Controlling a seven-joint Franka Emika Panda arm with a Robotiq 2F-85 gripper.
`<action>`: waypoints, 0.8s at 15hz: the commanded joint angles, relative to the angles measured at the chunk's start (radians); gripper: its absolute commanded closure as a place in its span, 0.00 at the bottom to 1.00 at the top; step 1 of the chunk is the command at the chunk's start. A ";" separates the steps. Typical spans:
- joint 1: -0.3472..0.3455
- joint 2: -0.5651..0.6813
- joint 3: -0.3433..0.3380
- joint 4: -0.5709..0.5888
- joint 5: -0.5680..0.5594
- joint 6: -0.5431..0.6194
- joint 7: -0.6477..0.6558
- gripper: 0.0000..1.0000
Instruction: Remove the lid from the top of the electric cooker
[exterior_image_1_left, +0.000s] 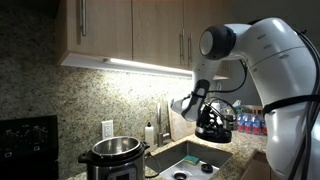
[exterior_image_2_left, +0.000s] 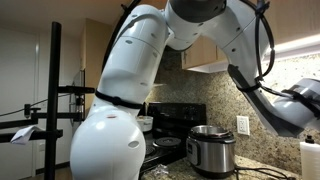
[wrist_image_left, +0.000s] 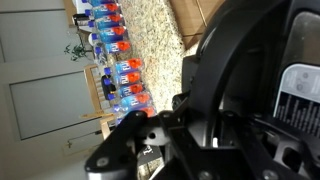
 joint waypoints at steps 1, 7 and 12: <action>-0.005 0.003 0.006 0.006 0.001 -0.003 -0.001 0.92; -0.009 0.067 0.017 0.066 0.067 -0.025 -0.033 0.98; -0.032 0.150 -0.003 0.171 0.166 -0.033 -0.053 0.98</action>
